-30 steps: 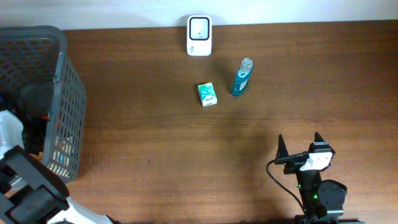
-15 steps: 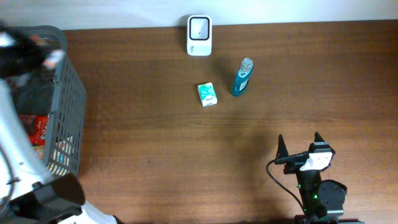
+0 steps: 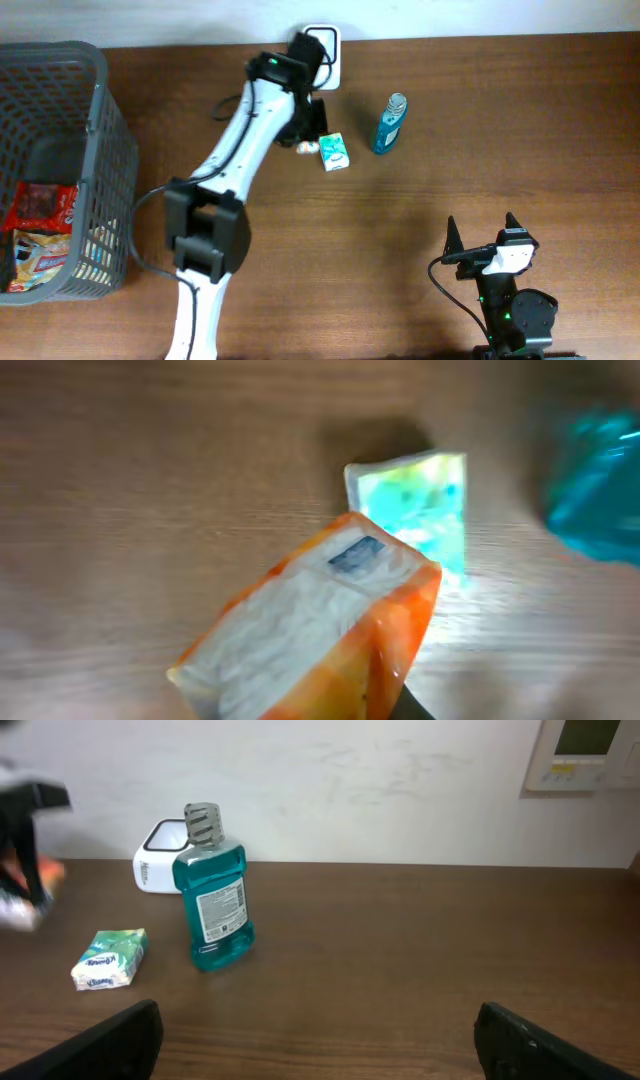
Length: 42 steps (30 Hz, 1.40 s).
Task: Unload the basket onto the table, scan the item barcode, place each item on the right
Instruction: 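Place the orange tissue pack left of the green pack, then reach the left gripper into the basket and grasp the red snack bag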
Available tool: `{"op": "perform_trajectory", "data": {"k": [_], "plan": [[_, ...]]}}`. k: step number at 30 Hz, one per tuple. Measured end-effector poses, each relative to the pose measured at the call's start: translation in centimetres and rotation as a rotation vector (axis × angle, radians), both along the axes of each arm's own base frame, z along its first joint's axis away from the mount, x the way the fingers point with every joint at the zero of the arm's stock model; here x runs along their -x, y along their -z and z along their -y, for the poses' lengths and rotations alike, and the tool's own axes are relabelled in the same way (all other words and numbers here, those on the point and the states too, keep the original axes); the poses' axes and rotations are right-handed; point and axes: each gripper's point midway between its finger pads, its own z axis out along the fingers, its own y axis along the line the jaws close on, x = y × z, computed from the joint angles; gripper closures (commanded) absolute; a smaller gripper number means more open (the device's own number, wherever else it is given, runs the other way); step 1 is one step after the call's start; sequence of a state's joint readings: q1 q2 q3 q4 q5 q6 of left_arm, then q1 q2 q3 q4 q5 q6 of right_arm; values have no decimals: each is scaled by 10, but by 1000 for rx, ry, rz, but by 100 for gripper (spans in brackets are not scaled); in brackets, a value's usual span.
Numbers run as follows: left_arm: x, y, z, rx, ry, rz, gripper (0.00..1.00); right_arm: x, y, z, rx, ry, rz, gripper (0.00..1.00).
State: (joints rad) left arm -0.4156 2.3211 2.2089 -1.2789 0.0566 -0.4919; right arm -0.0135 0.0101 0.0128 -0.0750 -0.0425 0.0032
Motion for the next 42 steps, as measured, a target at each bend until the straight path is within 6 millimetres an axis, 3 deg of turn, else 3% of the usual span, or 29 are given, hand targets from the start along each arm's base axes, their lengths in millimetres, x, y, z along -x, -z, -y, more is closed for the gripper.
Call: {"op": "perform_trajectory", "data": {"k": [4, 6, 7, 8, 12, 14, 15, 16, 19, 21, 23, 26, 28, 30, 33, 34, 36, 38, 40, 42], "plan": [[4, 59, 2, -57, 7, -100, 87, 0, 0, 0, 0, 0, 0, 2], [-4, 74, 4, -53, 5, -89, 84, 0, 0, 0, 0, 0, 0, 2], [-7, 79, 6, -49, 5, -81, 81, 0, 0, 0, 0, 0, 0, 2], [-11, 82, 9, -40, 5, -69, 70, 0, 0, 0, 0, 0, 0, 2], [-32, 77, 30, 65, 7, 11, 62, 0, 0, 0, 0, 0, 0, 2], [-39, 74, 38, 105, 13, 35, 41, 0, 0, 0, 1, 0, 0, 2], [-41, 73, 40, 119, 16, 43, 11, 0, 0, 0, 0, 0, 0, 2], [-41, 73, 42, 126, 17, 44, 1, 0, 0, 0, 0, 0, 0, 2], [-36, 65, 34, 111, 53, 15, 1, 0, 0, 0, 0, 0, 0, 2], [-41, 37, 20, 107, 47, 18, 1, 0, 0, 0, 0, 0, 0, 2], [-62, -23, -8, 130, 3, 103, 1, 0, 0, 0, 1, 0, 0, 2], [-61, -111, -58, 154, -70, 223, 0, 0, 0, 0, 0, 0, 0, 2], [-53, -168, -104, 168, -141, 338, 0, 0, 0, 0, 0, 0, 0, 2], [-43, -213, -151, 163, -212, 436, 0, 0, 0, 0, 0, 0, 0, 2], [-25, -256, -213, 143, -325, 540, 0, 0, 0, 0, 0, 0, 0, 2], [-10, -278, -256, 115, -405, 598, 0, 0, 0, 0, 0, 0, 0, 2], [10, -296, -301, 64, -476, 644, 1, 0, 0, 0, 1, 0, 0, 2], [38, -297, -337, 15, -548, 608, 1, 0, 0, 0, 0, 0, 0, 2], [69, -283, -370, -37, -645, 520, 1, 0, 0, 0, 0, 0, 0, 2], [102, -253, -406, -87, -794, 389, 1, 0, 0, 0, 0, 0, 0, 2]]}}
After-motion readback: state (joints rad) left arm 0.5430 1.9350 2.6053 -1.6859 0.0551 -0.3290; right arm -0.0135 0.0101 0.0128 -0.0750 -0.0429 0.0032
